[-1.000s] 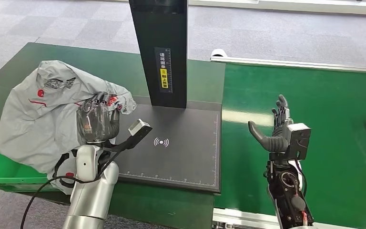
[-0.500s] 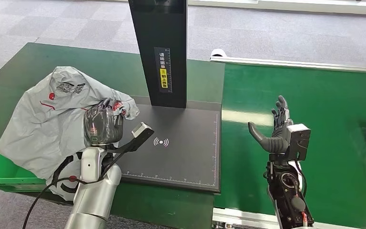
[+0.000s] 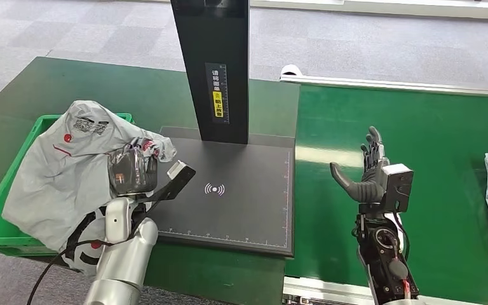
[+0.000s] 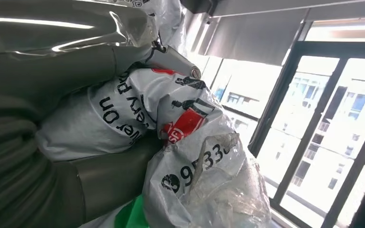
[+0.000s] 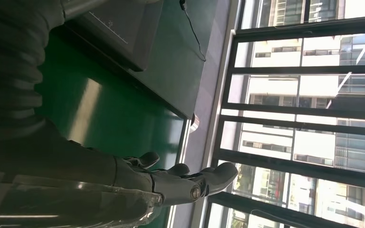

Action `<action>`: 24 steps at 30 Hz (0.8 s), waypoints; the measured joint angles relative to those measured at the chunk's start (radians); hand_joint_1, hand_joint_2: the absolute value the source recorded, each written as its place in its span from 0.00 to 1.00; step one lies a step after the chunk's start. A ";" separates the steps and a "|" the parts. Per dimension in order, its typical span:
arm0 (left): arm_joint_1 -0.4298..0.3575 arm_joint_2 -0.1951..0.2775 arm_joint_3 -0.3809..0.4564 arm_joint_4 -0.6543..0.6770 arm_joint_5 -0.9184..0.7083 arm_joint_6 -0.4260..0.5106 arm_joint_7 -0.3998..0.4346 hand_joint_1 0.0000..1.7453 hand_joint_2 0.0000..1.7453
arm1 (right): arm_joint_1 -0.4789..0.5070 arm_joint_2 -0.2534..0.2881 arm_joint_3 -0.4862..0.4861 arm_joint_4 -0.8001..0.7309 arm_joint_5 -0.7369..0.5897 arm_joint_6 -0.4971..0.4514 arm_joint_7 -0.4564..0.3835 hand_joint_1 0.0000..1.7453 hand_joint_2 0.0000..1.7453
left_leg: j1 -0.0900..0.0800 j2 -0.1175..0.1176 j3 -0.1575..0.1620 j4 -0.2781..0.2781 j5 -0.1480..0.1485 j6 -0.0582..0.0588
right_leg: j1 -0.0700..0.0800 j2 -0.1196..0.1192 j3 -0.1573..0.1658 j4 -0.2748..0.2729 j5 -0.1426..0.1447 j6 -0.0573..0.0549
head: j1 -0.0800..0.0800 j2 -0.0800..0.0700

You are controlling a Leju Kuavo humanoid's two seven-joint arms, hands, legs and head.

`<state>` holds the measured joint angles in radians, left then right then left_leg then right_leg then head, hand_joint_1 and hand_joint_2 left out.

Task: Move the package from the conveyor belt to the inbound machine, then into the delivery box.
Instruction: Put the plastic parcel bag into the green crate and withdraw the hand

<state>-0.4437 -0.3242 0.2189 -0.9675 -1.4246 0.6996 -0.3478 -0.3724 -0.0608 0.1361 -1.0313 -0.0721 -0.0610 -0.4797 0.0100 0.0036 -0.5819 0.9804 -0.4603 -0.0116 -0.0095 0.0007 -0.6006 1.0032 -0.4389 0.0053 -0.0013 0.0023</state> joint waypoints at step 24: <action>-0.418 0.292 -0.348 0.070 -0.109 -0.006 0.435 1.00 1.00 | 0.071 0.022 0.004 -0.039 0.079 -0.008 0.008 0.00 1.00 | 0.001 -0.001 -0.003 0.001 0.002 -0.001 | 0.001 0.000 -0.003 0.001 0.001 -0.001 | 0.000 0.000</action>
<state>-0.8613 -0.0325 -0.1292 -0.8973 -1.5340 0.6934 0.0869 -0.3011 -0.0389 0.1398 -1.0701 0.0073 -0.0686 -0.4719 0.0110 0.0028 -0.5847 0.9809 -0.4584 -0.0125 -0.0086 0.0007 -0.6039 1.0038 -0.4382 0.0048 -0.0011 0.0024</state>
